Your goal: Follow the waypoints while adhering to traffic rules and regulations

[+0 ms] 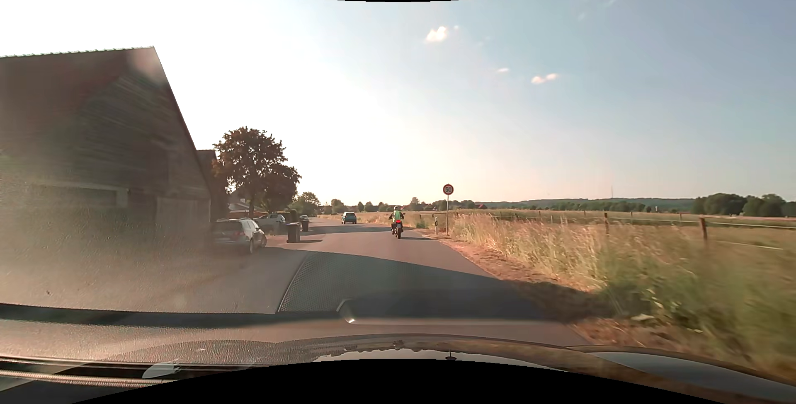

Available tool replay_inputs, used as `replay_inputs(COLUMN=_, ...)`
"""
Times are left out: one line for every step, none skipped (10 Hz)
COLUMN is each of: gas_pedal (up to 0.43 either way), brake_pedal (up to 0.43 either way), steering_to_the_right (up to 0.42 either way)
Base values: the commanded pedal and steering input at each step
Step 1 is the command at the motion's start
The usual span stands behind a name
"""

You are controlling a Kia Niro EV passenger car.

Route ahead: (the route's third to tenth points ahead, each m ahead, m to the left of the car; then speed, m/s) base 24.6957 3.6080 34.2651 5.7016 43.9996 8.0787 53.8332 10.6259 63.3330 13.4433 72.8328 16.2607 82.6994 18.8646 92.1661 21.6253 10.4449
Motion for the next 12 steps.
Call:
replay_inputs(gas_pedal=0.28, brake_pedal=0.0, steering_to_the_right=-0.028)
replay_inputs(gas_pedal=0.268, brake_pedal=0.0, steering_to_the_right=-0.028)
replay_inputs(gas_pedal=0.26, brake_pedal=0.0, steering_to_the_right=-0.028)
replay_inputs(gas_pedal=0.26, brake_pedal=0.0, steering_to_the_right=-0.026)
replay_inputs(gas_pedal=0.26, brake_pedal=0.0, steering_to_the_right=-0.025)
replay_inputs(gas_pedal=0.26, brake_pedal=0.0, steering_to_the_right=-0.025)
replay_inputs(gas_pedal=0.26, brake_pedal=0.0, steering_to_the_right=-0.025)
replay_inputs(gas_pedal=0.26, brake_pedal=0.0, steering_to_the_right=-0.025)
replay_inputs(gas_pedal=0.26, brake_pedal=0.0, steering_to_the_right=-0.025)
replay_inputs(gas_pedal=0.248, brake_pedal=0.0, steering_to_the_right=-0.026)
replay_inputs(gas_pedal=0.248, brake_pedal=0.0, steering_to_the_right=-0.026)
replay_inputs(gas_pedal=0.248, brake_pedal=0.0, steering_to_the_right=-0.026)
